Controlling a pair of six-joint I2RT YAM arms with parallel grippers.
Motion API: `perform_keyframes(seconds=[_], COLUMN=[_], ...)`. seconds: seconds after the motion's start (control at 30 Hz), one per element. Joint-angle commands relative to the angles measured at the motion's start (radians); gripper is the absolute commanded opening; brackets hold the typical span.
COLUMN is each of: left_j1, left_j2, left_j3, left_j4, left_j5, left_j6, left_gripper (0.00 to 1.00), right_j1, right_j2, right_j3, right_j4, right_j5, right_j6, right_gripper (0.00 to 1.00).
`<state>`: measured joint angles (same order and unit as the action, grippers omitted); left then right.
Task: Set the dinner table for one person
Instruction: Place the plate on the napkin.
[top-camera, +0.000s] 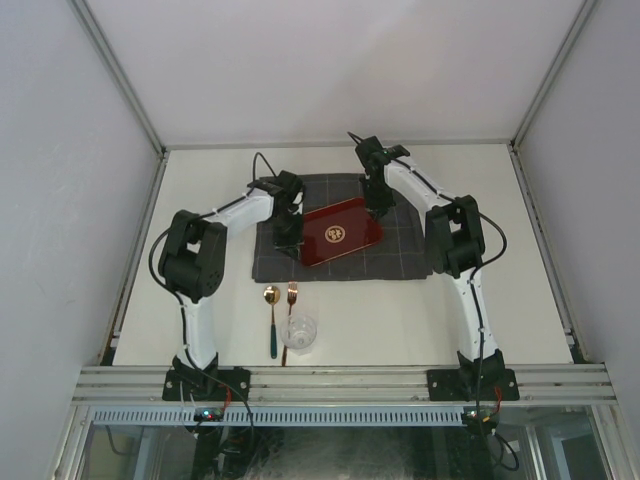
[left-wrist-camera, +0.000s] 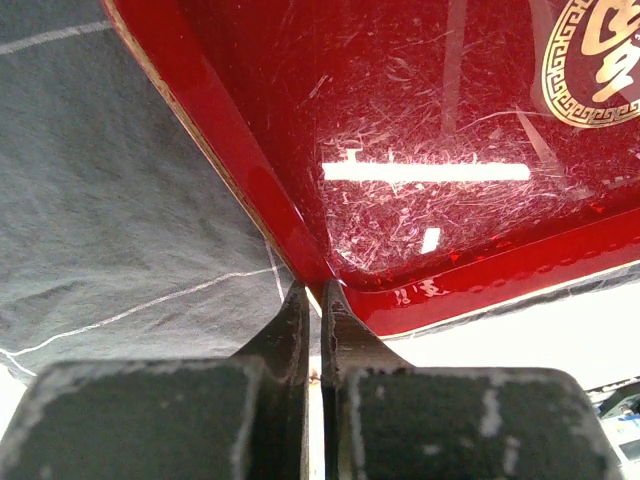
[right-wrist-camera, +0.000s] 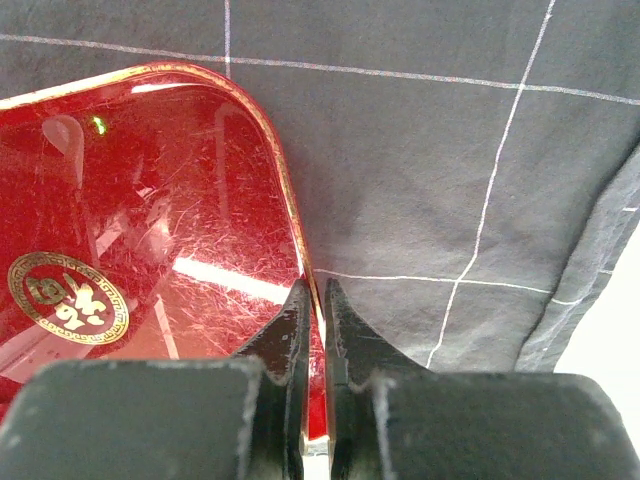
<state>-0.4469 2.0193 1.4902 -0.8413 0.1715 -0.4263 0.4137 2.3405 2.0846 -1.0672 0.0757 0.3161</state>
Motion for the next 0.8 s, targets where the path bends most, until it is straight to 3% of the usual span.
perform_keyframes(seconds=[0.0,0.77], left_j1=[-0.031,-0.099], left_j2=[-0.079,-0.108], left_j3=[-0.019,-0.022], left_j4=[-0.003,0.002], left_j5=[0.082,0.094], left_j6=[0.029,0.013], left_gripper=[0.0,0.0], right_j1=[-0.002,-0.002], right_j2=[0.001,0.021], right_j3=[0.048,0.049], right_j4=[0.093,0.096], right_j5=[0.015,0.006], right_j6=[0.026,0.026], right_gripper=[0.0,0.0])
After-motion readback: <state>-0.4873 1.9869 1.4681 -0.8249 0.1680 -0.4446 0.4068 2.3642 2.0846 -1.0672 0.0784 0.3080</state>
